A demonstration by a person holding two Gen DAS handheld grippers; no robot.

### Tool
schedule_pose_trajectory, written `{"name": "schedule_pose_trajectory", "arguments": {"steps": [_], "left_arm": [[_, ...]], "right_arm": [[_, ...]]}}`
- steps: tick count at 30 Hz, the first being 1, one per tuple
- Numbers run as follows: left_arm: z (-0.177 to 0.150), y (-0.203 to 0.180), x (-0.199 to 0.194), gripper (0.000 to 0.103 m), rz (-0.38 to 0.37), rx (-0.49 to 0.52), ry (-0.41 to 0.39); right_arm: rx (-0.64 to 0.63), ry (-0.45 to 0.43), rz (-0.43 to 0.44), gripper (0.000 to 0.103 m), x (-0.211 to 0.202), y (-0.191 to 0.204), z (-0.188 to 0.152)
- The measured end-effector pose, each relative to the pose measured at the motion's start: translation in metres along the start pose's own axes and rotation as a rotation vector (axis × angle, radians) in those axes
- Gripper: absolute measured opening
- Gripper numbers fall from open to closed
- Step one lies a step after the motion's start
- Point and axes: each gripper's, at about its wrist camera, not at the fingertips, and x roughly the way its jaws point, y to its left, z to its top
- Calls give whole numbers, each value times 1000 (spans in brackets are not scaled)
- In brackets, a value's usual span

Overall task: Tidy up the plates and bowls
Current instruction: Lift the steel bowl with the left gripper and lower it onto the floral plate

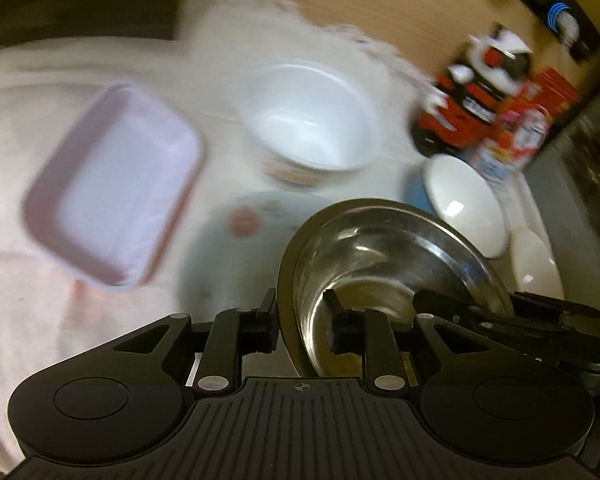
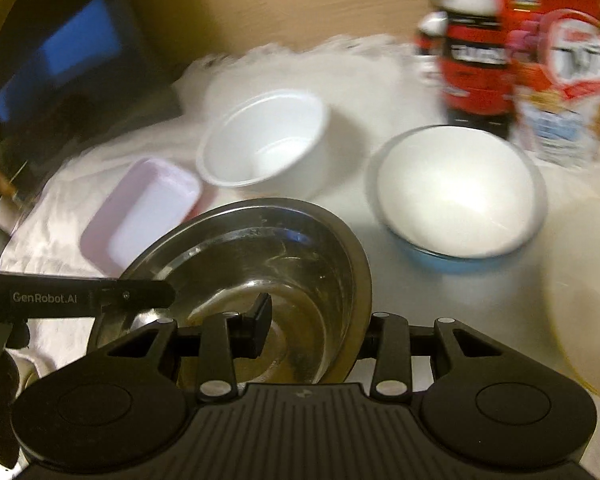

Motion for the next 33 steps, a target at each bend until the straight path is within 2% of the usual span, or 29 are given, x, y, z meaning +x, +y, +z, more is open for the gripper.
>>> {"name": "schedule_pose_trajectory", "arguments": {"steps": [3,8,16,21,24,28,32,33], "left_arm": [[1,20,6,24,40,-28,-2],[0,34,23,24,90,-37,19],[-5,34,28,21,121,7,-5],[-6,29,26,21,160,49,-41],[-5,31,22,22,149,39,-59],[-9,37,15,26,144,16,-83],[-16,43,18,34,138,-8,-65],[-17,44,19,35,145,-14,-64]], "right_arm": [[-28,49,23,38,26,14,5],[-96,88,-1,38,57,33,2],[-101,108,-25,38,68,29,1],[-95,93,-16,37,65,24,-2],[-101,72,-21,37,58,23,-3],[-102,51,-19,38,49,22,-3],[-108,-5,-49,39,40,21,-4],[-112,-21,-64,43,39,21,-4]]}}
